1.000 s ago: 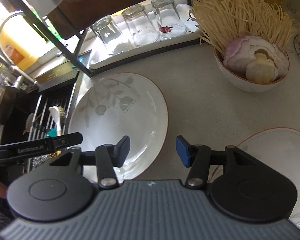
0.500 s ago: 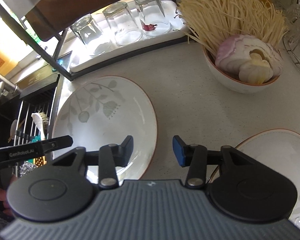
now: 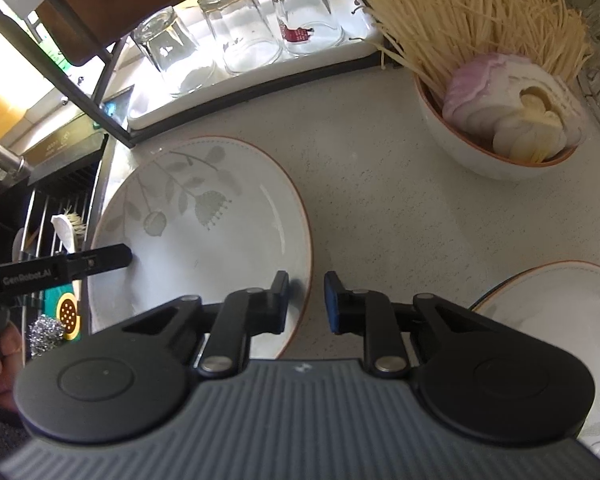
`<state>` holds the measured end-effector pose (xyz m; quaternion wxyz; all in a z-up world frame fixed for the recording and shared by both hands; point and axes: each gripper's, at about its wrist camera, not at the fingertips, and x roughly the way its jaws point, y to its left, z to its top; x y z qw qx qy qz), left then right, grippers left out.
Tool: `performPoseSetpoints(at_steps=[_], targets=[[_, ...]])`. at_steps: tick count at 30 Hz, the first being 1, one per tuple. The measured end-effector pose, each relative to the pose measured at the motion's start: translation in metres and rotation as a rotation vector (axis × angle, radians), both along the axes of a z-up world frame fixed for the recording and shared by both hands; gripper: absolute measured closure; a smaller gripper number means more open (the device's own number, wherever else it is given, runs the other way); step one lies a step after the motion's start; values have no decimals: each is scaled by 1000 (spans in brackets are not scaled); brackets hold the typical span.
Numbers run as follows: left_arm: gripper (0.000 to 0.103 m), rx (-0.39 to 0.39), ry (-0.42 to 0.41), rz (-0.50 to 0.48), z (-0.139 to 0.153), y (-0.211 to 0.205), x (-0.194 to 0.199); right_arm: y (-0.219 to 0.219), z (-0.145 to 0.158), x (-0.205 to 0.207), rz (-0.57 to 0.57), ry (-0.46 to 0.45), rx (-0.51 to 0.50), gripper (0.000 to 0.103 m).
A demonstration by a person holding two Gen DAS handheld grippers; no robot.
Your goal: Organize plates and bowls
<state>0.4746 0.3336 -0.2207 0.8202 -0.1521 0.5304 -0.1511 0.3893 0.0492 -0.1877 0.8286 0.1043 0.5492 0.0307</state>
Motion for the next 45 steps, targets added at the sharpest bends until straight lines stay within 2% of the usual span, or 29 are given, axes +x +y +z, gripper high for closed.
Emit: performPoseSetpoints(at_steps=[2,5,11,24,40,45], targets=[[82,-4,3,-3,0,-1,1,2,-1,1,14,0,7,86],[90,-13,10,-13,0,-2,2,3,-1,3,22,0,4,86],[90,14,4,-28,2,-2,-1,2,-2,1,40,8,30,87],[89,4,62,0,7,1,-14,-4,8,-11,35,-12,63,89],[89,-11,4,2,58,-12,-46,-25,52,-49,82,-89,111,89],[89,-45,6,-5,71,-22,-56,-43,64,-65,64,-89,149,89]])
